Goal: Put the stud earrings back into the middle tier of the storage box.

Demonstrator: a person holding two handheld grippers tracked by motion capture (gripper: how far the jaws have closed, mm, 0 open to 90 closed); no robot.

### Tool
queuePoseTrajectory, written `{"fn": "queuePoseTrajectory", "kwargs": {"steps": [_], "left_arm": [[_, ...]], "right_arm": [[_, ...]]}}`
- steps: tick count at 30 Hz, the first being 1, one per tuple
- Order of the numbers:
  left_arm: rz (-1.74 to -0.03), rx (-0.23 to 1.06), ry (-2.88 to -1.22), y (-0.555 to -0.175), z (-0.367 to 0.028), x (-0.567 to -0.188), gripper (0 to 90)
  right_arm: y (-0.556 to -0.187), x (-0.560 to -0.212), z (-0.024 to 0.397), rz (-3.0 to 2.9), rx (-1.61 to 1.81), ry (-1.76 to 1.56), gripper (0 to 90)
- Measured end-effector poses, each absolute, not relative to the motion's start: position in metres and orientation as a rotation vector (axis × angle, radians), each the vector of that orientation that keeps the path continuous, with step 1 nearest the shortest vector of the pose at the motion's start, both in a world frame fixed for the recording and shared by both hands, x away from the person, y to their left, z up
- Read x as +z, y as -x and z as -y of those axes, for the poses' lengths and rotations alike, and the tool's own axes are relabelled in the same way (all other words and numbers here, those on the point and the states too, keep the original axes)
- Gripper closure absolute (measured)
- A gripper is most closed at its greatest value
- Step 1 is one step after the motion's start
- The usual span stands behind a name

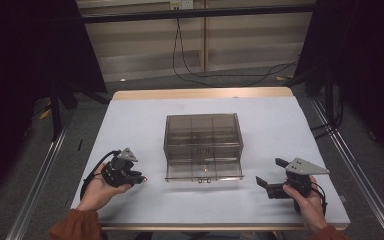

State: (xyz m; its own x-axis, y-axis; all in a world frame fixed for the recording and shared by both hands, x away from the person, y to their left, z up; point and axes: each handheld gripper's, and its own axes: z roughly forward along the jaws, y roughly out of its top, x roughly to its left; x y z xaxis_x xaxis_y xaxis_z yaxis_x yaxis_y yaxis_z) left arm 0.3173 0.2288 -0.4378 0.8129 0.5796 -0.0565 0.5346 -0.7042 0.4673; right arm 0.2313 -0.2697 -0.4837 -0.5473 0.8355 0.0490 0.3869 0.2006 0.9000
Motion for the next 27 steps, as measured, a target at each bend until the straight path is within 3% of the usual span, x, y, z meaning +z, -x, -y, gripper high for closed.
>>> {"fn": "queuePoseTrajectory", "kwargs": {"steps": [18,27], "left_arm": [[-0.849,0.023,-2.626,-0.337,-0.218,-0.442,75.9],[-0.870,0.007,-2.682,-0.343,-0.213,-0.446,81.4]], "right_arm": [[-0.232,-0.484,0.269,-2.038,1.309,-1.135,2.1],[-0.232,-0.484,0.269,-2.036,1.309,-1.140,2.1]]}}
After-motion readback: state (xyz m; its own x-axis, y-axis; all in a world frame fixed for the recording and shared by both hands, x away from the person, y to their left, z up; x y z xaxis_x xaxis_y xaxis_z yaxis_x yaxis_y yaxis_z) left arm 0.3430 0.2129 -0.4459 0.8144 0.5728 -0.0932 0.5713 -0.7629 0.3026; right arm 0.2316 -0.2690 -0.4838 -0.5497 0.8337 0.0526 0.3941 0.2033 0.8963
